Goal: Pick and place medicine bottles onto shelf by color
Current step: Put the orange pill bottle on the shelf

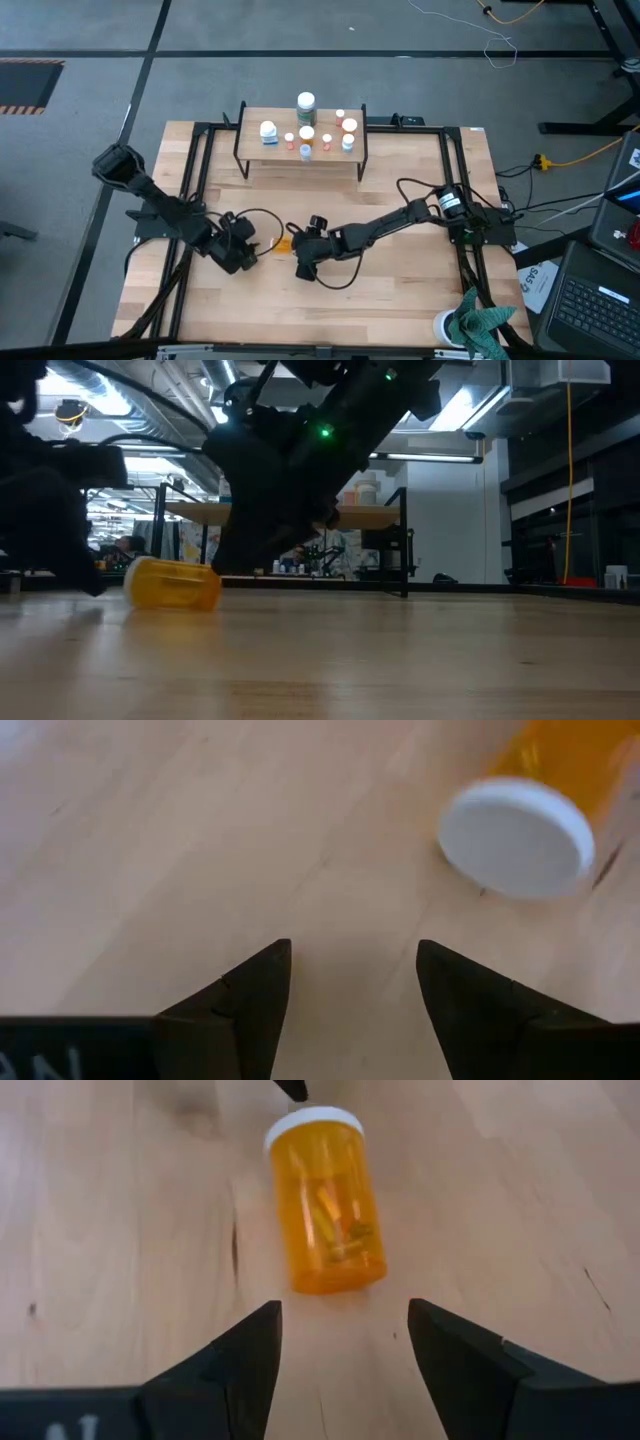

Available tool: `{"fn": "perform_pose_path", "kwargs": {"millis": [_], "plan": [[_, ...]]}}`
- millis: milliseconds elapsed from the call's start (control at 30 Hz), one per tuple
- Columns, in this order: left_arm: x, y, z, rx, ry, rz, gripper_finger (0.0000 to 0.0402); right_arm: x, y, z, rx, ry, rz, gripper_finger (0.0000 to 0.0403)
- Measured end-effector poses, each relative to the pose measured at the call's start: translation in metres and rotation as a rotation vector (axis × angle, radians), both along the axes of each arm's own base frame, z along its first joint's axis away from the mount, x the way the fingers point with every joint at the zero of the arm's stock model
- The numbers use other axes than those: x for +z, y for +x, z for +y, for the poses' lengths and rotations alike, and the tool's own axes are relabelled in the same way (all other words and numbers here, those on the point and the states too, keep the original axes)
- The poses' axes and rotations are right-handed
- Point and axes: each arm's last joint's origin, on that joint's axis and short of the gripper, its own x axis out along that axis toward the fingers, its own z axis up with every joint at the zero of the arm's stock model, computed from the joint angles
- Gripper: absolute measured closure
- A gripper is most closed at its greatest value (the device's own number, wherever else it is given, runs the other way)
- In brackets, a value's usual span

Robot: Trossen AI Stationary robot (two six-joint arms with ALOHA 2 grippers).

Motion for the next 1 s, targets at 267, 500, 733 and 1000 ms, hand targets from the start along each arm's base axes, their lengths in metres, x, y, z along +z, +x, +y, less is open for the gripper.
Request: {"fn": "perform_pose_path", "kwargs": {"millis": [267,500,733,1000], "plan": [[0.006,0.027,0.005,-0.064,-0.039,-0.127,0.0214,0.0,0.001,-0.002,0.022,0.034,0.001,0.0183],[0.026,0.047,0.004,-0.118,-0.068,-0.19,0.0219,0.001,0.003,-0.001,0.026,0.046,-0.019,0.0183],[0.059,0.07,0.001,-0.204,-0.038,-0.252,0.0219,0.0,0.001,-0.001,0.044,0.069,0.006,0.0183],[0.055,0.058,0.0,-0.223,-0.079,-0.006,0.0219,-0.001,0.0,-0.001,0.045,0.068,0.022,0.0183]]}}
